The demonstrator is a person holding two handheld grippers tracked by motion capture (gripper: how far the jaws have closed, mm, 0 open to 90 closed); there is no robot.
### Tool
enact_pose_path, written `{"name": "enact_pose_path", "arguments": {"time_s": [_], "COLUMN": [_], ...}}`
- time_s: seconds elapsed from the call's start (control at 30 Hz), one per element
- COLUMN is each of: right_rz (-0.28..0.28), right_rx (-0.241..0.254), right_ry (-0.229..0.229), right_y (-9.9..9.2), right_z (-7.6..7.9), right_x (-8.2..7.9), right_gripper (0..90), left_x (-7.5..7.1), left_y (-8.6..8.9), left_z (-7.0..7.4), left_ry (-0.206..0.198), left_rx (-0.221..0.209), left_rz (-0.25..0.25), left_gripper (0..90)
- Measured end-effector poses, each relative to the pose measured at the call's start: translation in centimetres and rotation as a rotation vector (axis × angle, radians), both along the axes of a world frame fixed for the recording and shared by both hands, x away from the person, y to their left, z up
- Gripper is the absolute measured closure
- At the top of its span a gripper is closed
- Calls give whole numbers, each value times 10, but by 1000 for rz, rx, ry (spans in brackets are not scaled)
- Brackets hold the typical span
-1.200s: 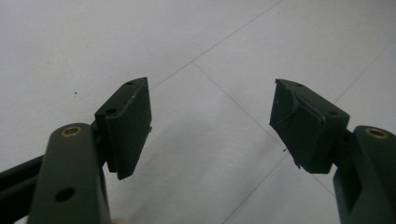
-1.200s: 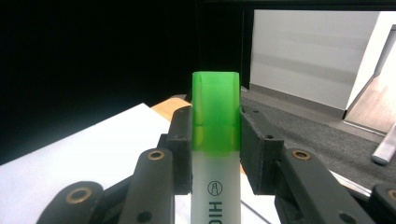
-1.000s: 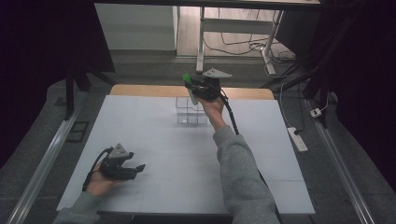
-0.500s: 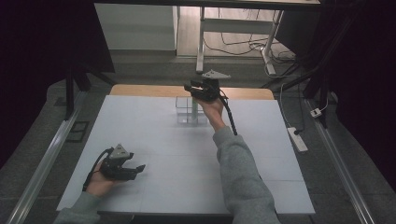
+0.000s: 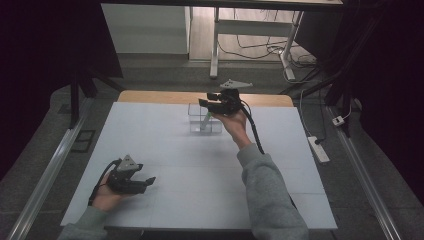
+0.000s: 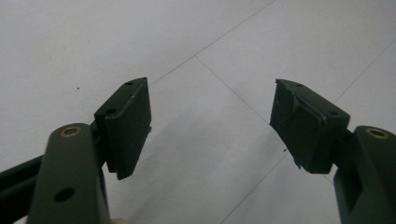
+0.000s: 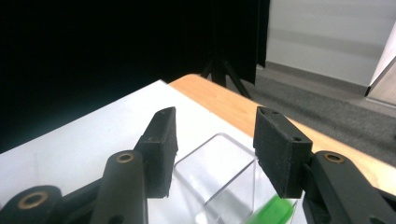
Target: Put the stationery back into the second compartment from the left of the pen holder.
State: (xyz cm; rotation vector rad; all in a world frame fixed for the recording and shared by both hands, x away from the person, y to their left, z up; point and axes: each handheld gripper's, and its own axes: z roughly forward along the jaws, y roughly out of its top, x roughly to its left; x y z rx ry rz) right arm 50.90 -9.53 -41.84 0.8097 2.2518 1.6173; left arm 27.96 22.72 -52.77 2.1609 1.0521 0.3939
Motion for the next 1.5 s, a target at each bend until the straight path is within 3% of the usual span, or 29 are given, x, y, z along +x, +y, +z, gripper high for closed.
{"name": "enact_pose_path", "arguments": {"time_s": [0.3,0.7,1.17,1.5], "right_rz": [-2,-10,-42,-73], "right_rx": [-54,-123,-184,-180], "right_ry": [-5,-4,34,66], "right_y": [-25,-68,-138,-173], "right_z": [1,-12,-39,-60], "right_x": [-27,-64,-124,-158], "right_gripper": [486,485,483,475], "left_x": [0,0,0,0], "left_y": [1,0,1,1], "left_z": [-1,-1,-1,-1], "left_ry": [3,5,2,1], "left_rx": [-7,-2,-8,-9], "left_rz": [6,5,12,15], "left_gripper": [289,288,288,287]}}
